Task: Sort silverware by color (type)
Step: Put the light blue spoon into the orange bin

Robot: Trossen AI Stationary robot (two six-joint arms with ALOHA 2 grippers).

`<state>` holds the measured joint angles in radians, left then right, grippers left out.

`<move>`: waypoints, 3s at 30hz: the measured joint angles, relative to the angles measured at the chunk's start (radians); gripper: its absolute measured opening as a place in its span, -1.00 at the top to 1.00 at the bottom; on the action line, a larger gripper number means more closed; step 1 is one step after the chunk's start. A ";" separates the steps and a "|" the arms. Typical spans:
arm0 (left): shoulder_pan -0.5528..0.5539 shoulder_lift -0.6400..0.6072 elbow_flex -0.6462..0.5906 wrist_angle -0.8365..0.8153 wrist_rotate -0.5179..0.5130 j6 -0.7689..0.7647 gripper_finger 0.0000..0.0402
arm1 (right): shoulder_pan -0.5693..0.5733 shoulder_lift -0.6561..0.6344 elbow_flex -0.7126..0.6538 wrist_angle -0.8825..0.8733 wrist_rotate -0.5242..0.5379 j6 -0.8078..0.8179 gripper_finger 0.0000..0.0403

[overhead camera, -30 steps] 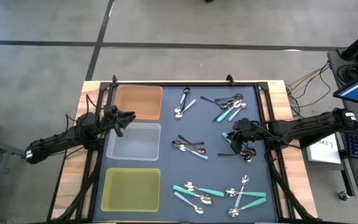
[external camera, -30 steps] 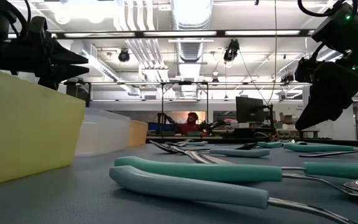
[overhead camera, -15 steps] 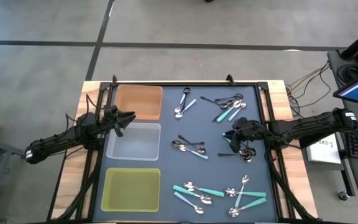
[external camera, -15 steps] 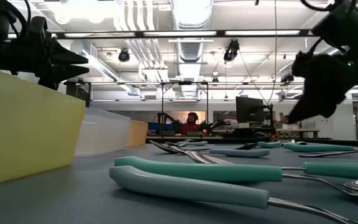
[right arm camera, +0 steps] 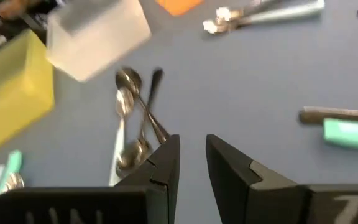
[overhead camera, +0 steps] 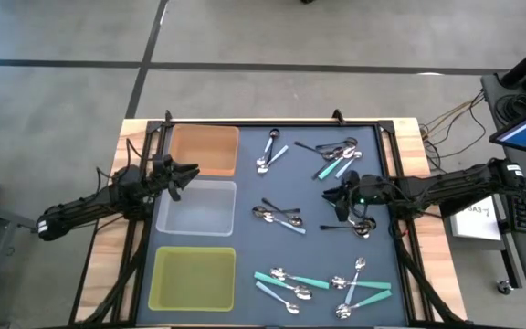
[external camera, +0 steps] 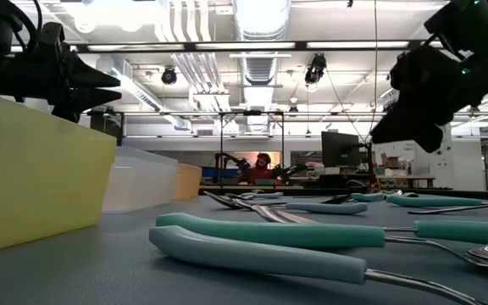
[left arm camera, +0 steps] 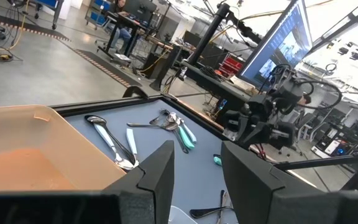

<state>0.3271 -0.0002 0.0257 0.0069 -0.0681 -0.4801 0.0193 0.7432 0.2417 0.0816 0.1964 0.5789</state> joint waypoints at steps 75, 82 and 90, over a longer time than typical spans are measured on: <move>0.002 0.033 0.063 0.215 -0.156 -0.293 0.43 | -0.493 0.472 0.520 -0.860 0.012 0.615 0.36; 0.002 0.151 0.180 0.202 -0.196 -0.183 0.43 | -0.523 0.575 0.516 -0.840 0.014 0.711 0.36; 0.002 0.320 0.368 0.140 -0.247 0.003 0.43 | -0.530 0.704 0.516 -0.778 0.014 0.744 0.36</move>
<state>0.3286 0.3203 0.3933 0.1466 -0.3149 -0.4767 -0.5103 1.4475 0.7578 -0.6964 0.2108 1.3234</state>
